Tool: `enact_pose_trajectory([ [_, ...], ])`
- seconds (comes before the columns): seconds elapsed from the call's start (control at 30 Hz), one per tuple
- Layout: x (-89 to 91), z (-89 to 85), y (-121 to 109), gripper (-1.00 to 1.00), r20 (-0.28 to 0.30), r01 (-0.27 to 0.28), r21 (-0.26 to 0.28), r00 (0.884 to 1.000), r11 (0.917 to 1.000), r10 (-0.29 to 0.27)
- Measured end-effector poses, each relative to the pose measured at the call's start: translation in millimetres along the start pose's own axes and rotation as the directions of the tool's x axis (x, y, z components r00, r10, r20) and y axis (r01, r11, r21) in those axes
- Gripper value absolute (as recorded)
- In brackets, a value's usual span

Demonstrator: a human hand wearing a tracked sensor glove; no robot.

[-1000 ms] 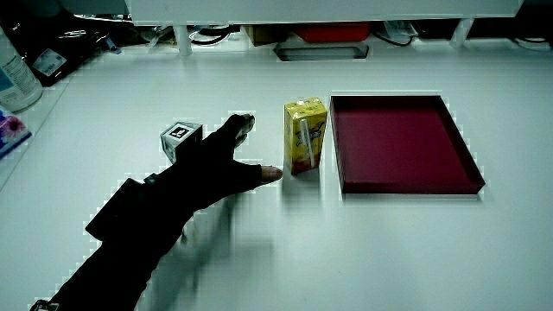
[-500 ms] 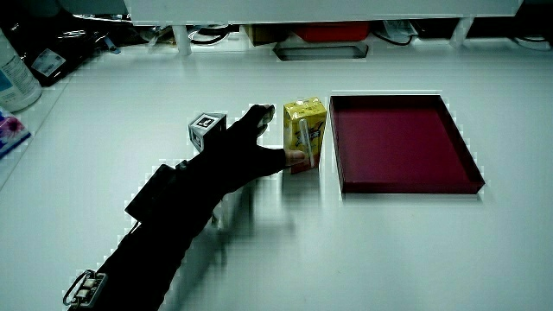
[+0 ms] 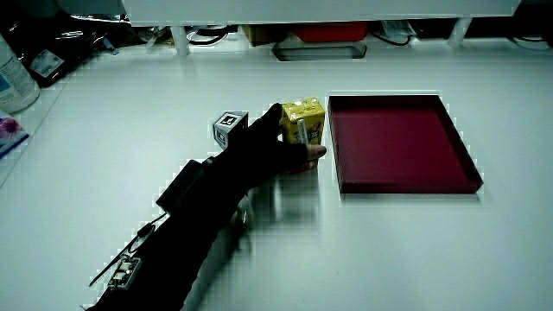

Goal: Pick ice redtea

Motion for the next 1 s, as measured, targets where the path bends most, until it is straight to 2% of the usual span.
enact_pose_trajectory([
  [0.17,-1.9,0.2,2,0.0,-0.007,0.008,0.009,1.0,0.9999,-0.008],
  [0.23,-0.2,0.3,0,0.04,0.01,0.02,0.037,1.0,0.9991,-0.02],
  [0.37,-2.6,5.7,-3,0.2,0.006,0.065,0.108,0.998,0.992,-0.066],
  [0.53,-6.4,10.9,-4,0.4,0.023,0.099,0.159,0.994,0.9824,-0.104],
  [0.63,-8.5,11.3,-3,0.52,0.024,0.12,0.152,0.992,0.9811,-0.125],
  [0.87,-8.1,10.5,-4,0.8,0.025,0.124,0.161,0.991,0.9791,-0.13],
  [1.0,-9.6,10.0,-5,0.96,0.011,0.142,0.177,0.989,0.974,-0.146],
])
